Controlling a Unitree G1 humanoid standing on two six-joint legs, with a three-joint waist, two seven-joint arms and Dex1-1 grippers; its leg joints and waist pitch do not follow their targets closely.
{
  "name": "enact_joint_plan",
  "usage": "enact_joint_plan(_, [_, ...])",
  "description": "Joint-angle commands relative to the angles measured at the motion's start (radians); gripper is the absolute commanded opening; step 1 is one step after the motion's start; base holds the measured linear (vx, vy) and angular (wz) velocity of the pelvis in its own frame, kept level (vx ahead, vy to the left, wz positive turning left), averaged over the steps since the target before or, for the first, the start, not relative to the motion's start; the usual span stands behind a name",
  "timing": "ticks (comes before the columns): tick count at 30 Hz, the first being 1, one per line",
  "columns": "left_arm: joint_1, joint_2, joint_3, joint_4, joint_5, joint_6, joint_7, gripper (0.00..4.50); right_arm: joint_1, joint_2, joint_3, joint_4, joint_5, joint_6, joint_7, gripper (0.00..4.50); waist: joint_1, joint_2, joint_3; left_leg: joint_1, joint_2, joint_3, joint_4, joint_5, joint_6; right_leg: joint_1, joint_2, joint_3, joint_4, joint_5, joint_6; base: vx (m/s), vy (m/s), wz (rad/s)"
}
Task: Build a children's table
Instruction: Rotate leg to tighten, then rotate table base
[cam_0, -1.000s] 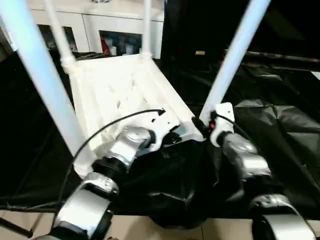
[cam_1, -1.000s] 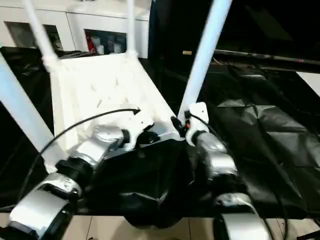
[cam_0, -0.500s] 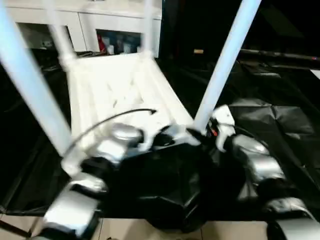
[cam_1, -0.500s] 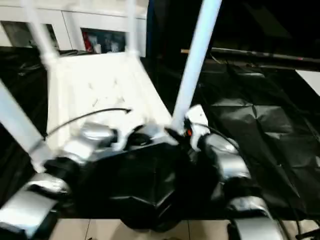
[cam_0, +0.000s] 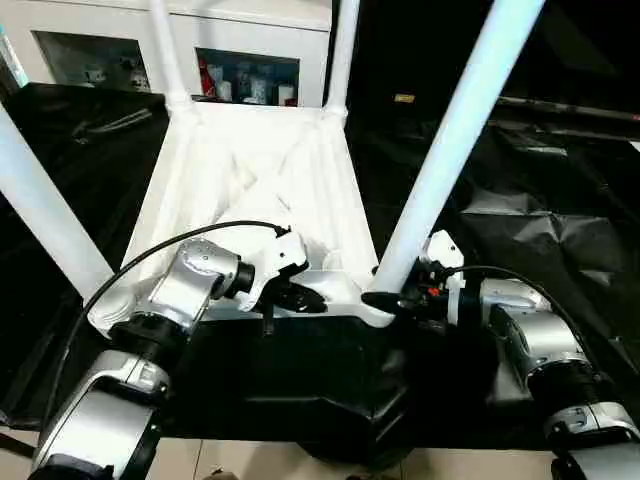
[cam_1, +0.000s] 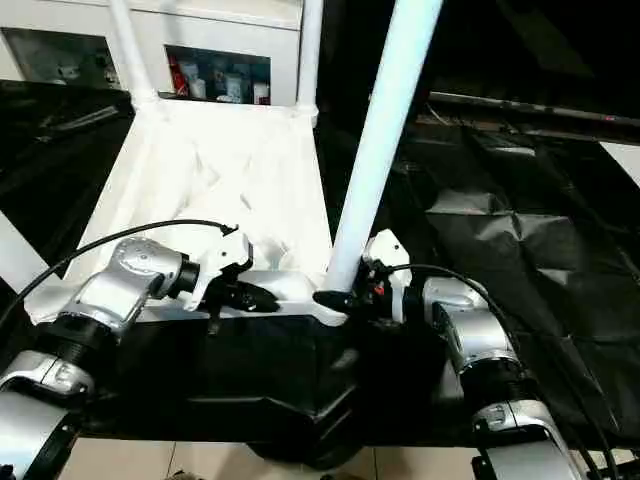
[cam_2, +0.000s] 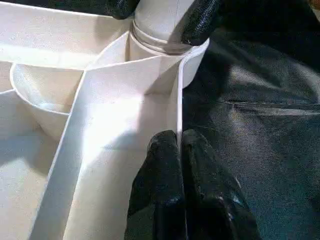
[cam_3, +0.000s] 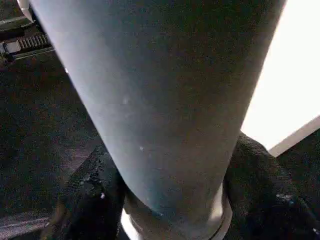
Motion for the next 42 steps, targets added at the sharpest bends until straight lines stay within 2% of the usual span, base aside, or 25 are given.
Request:
enact_joint_plan(1, [0.031,-0.013,-0.036,0.032,0.017,0.014,0.019,0.0,0.018,-0.006,0.028,-0.015,0.004,0.018,0.043,2.36,0.003,0.003,-0.046,0.006,0.038,-0.009,-0.059,-0.184,0.074,0.047,-0.054,0.042,-0.047,-0.141,-0.265,0.0,0.0,0.0])
enact_joint_plan(4, [0.02,-0.039,-0.009,0.051,0.019,0.008,0.115,0.0,0.036,0.002,0.029,-0.028,0.002,0.032,0.015,2.34,0.008,-0.002,-0.045,0.008,0.038,-0.009,-0.058,-0.192,0.069,0.045,-0.054,0.043,-0.051,-0.166,-0.253,0.0,0.0,0.0])
enact_joint_plan(7, [-0.004,-0.083,0.032,0.091,0.024,0.012,0.254,0.0,0.048,0.041,0.001,-0.009,-0.012,0.049,-0.107,2.34,0.014,-0.002,-0.04,0.012,0.038,-0.009,-0.062,-0.228,0.055,0.038,-0.057,0.045,-0.061,-0.241,-0.229,0.0,0.0,0.0])
enact_joint_plan(8, [-0.008,-0.092,0.04,0.098,0.024,0.016,0.283,0.0,0.048,0.052,-0.007,0.002,-0.018,0.045,-0.146,2.34,0.011,-0.003,-0.037,0.01,0.036,-0.012,-0.065,-0.257,0.038,0.037,-0.057,0.043,-0.067,-0.308,-0.207,0.0,0.0,0.0])
enact_joint_plan(9, [-0.022,-0.131,0.063,0.119,0.02,0.03,0.371,0.0,0.039,0.097,-0.04,0.049,-0.031,0.045,-0.292,2.34,0.008,-0.002,-0.038,0.007,0.034,-0.016,-0.066,-0.274,0.02,0.039,-0.06,0.042,-0.072,-0.372,-0.177,0.0,0.0,0.0])
enact_joint_plan(10, [-0.027,-0.145,0.07,0.123,0.019,0.039,0.394,0.0,0.037,0.112,-0.048,0.062,-0.037,0.049,-0.341,2.34,0.005,-0.001,-0.035,0.01,0.035,-0.017,-0.068,-0.291,0.01,0.033,-0.059,0.042,-0.076,-0.403,-0.165,-0.05,0.008,-0.04])
enact_joint_plan(11, [-0.036,-0.174,0.081,0.131,0.015,0.058,0.443,0.0,0.031,0.143,-0.062,0.088,-0.049,0.057,-0.438,2.32,-0.003,-0.003,-0.035,0.01,0.031,-0.022,-0.069,-0.316,-0.006,0.031,-0.059,0.039,-0.084,-0.472,-0.134,-0.05,0.006,-0.03])
enact_joint_plan(12, [-0.036,-0.174,0.081,0.131,0.015,0.058,0.443,0.0,0.031,0.143,-0.062,0.088,-0.049,0.057,-0.438,2.32,-0.006,-0.003,-0.036,0.01,0.031,-0.023,-0.069,-0.324,-0.006,0.031,-0.059,0.038,-0.086,-0.49,-0.126,-0.05,0.006,-0.03])
enact_joint_plan(13, [-0.048,-0.214,0.085,0.142,0.018,0.064,0.499,0.0,0.022,0.187,-0.081,0.111,-0.055,0.064,-0.553,2.2,-0.007,-0.003,-0.037,0.011,0.03,-0.023,-0.068,-0.326,-0.003,0.031,-0.06,0.038,-0.09,-0.501,-0.119,0.0,0.0,0.0])
enact_joint_plan(14, [-0.051,-0.226,0.084,0.145,0.019,0.065,0.512,0.0,0.018,0.201,-0.089,0.118,-0.055,0.069,-0.588,2.13,-0.013,0.001,-0.035,0.013,0.029,-0.022,-0.068,-0.329,-0.004,0.023,-0.058,0.04,-0.093,-0.503,-0.115,0.0,0.0,0.0])
enact_joint_plan(15, [-0.059,-0.262,0.081,0.154,0.023,0.062,0.553,0.0,0.003,0.246,-0.113,0.138,-0.052,0.078,-0.691,2.13,-0.014,-0.001,-0.037,0.01,0.027,-0.024,-0.068,-0.33,0.001,0.026,-0.058,0.038,-0.095,-0.518,-0.106,0.0,0.0,0.0])
enact_joint_plan(16, [-0.06,-0.265,0.08,0.154,0.024,0.061,0.555,0.0,0.002,0.249,-0.115,0.139,-0.051,0.078,-0.698,2.08,-0.017,-0.001,-0.037,0.007,0.027,-0.024,-0.068,-0.328,0.002,0.026,-0.057,0.038,-0.094,-0.52,-0.102,0.0,0.0,0.0])
enact_joint_plan(19, [-0.057,-0.33,0.042,0.146,0.035,0.036,0.563,0.0,-0.036,0.325,-0.134,0.161,-0.048,0.066,-0.805,2.07,-0.015,0.0,-0.038,0.011,0.027,-0.023,-0.068,-0.332,0.011,0.022,-0.055,0.038,-0.096,-0.502,-0.096,0.0,0.0,0.0])
enact_joint_plan(21, [-0.055,-0.336,0.037,0.143,0.036,0.033,0.559,0.0,-0.04,0.332,-0.132,0.162,-0.05,0.062,-0.81,2.07,-0.017,0.002,-0.039,0.005,0.027,-0.024,-0.07,-0.325,0.014,0.026,-0.054,0.037,-0.092,-0.472,-0.098,0.0,0.0,0.0])
enact_joint_plan(23, [-0.046,-0.346,0.016,0.139,0.05,0.006,0.555,0.0,-0.051,0.332,-0.096,0.176,-0.097,-0.009,-0.805,2.07,-0.016,0.001,-0.04,0.005,0.028,-0.022,-0.069,-0.321,0.016,0.025,-0.054,0.039,-0.091,-0.445,-0.104,0.0,0.0,0.0])
enact_joint_plan(24, [-0.044,-0.343,0.01,0.14,0.056,-0.01,0.551,0.0,-0.052,0.332,-0.101,0.177,-0.089,-0.022,-0.79,2.4,-0.016,0.001,-0.041,0.005,0.028,-0.022,-0.068,-0.317,0.017,0.026,-0.055,0.039,-0.089,-0.431,-0.109,0.0,0.0,0.0])
enact_joint_plan(26, [-0.043,-0.318,0.0,0.148,0.067,-0.052,0.544,0.0,-0.05,0.328,-0.124,0.164,-0.061,-0.019,-0.76,2.73,-0.015,0.001,-0.04,0.003,0.028,-0.021,-0.069,-0.316,0.029,0.028,-0.053,0.04,-0.087,-0.406,-0.121,0.0,0.0,0.0])
enact_joint_plan(30, [-0.044,-0.292,0.0,0.15,0.071,-0.076,0.527,0.0,-0.042,0.306,-0.109,0.143,-0.069,-0.033,-0.738,2.99,-0.013,0.001,-0.042,0.003,0.028,-0.019,-0.069,-0.305,0.035,0.03,-0.053,0.041,-0.083,-0.38,-0.131,0.0,0.0,0.0])
enact_joint_plan(33, [-0.046,-0.262,0.012,0.156,0.069,-0.087,0.503,0.0,-0.012,0.252,-0.084,0.081,-0.052,-0.026,-0.59,2.99,-0.009,-0.004,-0.04,0.002,0.029,-0.016,-0.067,-0.293,0.051,0.031,-0.054,0.042,-0.084,-0.373,-0.132,0.0,0.0,0.0])
enact_joint_plan(35, [-0.05,-0.225,0.021,0.166,0.068,-0.117,0.473,0.0,0.045,0.145,-0.068,-0.012,-0.021,-0.027,-0.402,2.99,-0.005,-0.004,-0.041,0.001,0.03,-0.016,-0.066,-0.279,0.064,0.035,-0.055,0.042,-0.082,-0.366,-0.132,0.0,0.0,0.0])
enact_joint_plan(37, [-0.052,-0.209,0.026,0.173,0.066,-0.132,0.459,0.0,0.077,0.083,-0.068,-0.06,0.003,-0.024,-0.316,2.99,0.005,-0.005,-0.041,0.004,0.033,-0.013,-0.062,-0.265,0.081,0.035,-0.053,0.042,-0.081,-0.33,-0.14,0.0,0.0,0.0])
enact_joint_plan(39, [-0.054,-0.201,0.027,0.178,0.064,-0.137,0.454,0.0,0.092,0.053,-0.071,-0.081,0.015,-0.018,-0.279,2.99,0.006,-0.007,-0.043,-0.006,0.033,-0.016,-0.063,-0.235,0.088,0.044,-0.055,0.04,-0.072,-0.292,-0.155,0.0,0.0,0.0])
enact_joint_plan(40, [-0.056,-0.192,0.029,0.182,0.06,-0.152,0.444,0.0,0.111,0.016,-0.078,-0.11,0.033,-0.005,-0.233,2.99,0.009,-0.003,-0.043,-0.003,0.033,-0.016,-0.063,-0.231,0.086,0.045,-0.054,0.039,-0.073,-0.29,-0.157,0.0,0.0,0.0])
enact_joint_plan(41, [-0.054,-0.181,0.031,0.18,0.052,-0.173,0.421,0.0,0.138,-0.034,-0.089,-0.151,0.058,0.018,-0.173,2.99,0.008,-0.006,-0.043,-0.003,0.032,-0.014,-0.06,-0.235,0.091,0.043,-0.053,0.04,-0.072,-0.282,-0.162,0.0,0.0,0.0])
enact_joint_plan(42, [-0.054,-0.181,0.031,0.18,0.052,-0.173,0.421,0.0,0.138,-0.034,-0.089,-0.151,0.058,0.018,-0.173,2.99,0.009,-0.008,-0.043,-0.004,0.031,-0.014,-0.059,-0.233,0.098,0.046,-0.052,0.04,-0.073,-0.278,-0.162,0.0,0.0,0.0])
